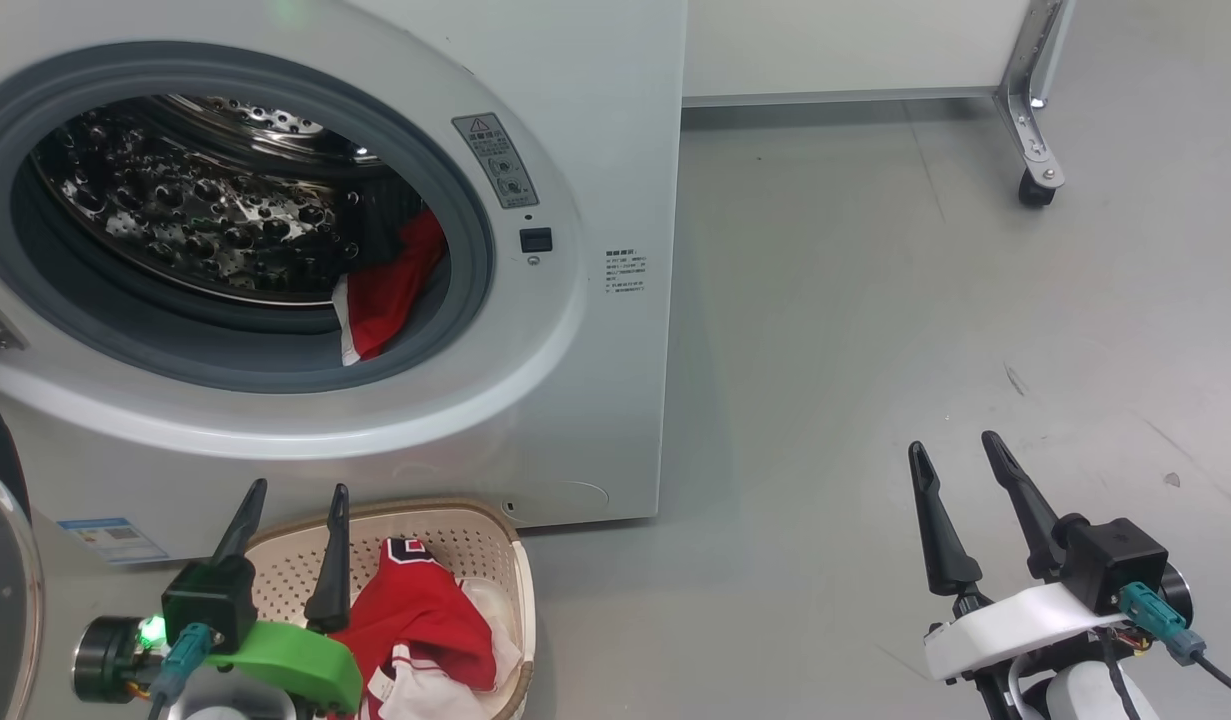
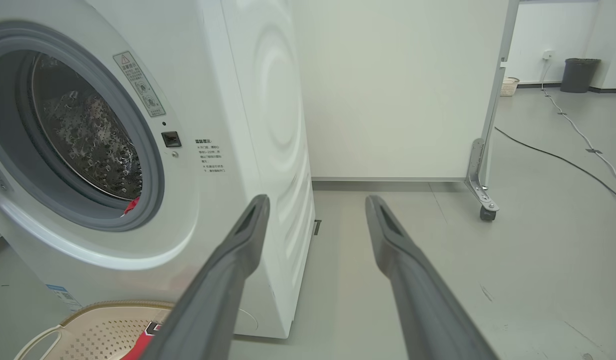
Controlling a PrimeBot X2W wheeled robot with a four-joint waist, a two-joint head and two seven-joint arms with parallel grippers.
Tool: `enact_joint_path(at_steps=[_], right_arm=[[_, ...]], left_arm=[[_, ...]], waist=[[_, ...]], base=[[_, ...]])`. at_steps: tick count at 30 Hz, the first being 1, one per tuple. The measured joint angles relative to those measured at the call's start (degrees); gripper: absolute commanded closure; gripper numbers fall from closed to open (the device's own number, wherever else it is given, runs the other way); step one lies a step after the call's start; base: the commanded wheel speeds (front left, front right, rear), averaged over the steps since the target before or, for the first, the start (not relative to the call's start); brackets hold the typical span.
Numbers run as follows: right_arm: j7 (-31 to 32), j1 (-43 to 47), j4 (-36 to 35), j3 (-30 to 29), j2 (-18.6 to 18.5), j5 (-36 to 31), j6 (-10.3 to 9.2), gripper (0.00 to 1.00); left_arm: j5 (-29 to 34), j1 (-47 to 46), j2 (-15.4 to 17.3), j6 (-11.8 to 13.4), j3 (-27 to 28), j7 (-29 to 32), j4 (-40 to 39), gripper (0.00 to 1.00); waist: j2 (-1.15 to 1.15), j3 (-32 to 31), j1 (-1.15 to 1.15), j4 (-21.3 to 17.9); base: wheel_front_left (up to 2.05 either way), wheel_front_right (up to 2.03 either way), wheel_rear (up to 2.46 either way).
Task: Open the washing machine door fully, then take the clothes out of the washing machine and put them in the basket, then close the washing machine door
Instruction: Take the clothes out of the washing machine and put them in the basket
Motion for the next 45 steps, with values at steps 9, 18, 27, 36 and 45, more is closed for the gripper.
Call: enact_joint_path(at_steps=[9,18,27,36,45], right_arm=[[0.00,0.02,-0.10,0.00,0.01,0.00,0.00,0.00],[0.00,0.02,-0.44,0.29,0.02,0.00,0.01,0.00],[0.00,0.01,-1.23,0.90,0.03,-0.02,0.01,0.00],[0.00,-0.59,-2.25,2.03,0.01,-0.97,0.11,0.00],[0.00,-3.39,-3.78,2.99,0.01,-0.86,0.18,0.00]], left_arm=[[0.00,0.01,0.00,0.30,-0.16,0.00,-0.12,0.00],[-0.21,0.13,0.00,0.36,-0.05,0.00,-0.89,0.00],[-0.52,0.08,0.00,0.88,0.14,-0.01,-1.96,0.00],[-2.82,-4.37,0.92,1.11,3.49,0.27,-2.71,0.00],[-7.32,-15.19,4.24,1.53,8.86,6.75,-2.69,0.00]], waist=[[0.00,0.44,0.00,0.02],[0.00,1.12,0.00,-0.11],[0.00,4.19,0.00,-0.99],[0.00,9.83,0.00,-2.40],[0.00,16.40,0.00,-5.46]], base=[[0.00,0.00,0.00],[0.00,0.00,0.00],[0.00,0.00,0.00],[0.00,0.00,0.00],[0.00,0.00,0.00]])
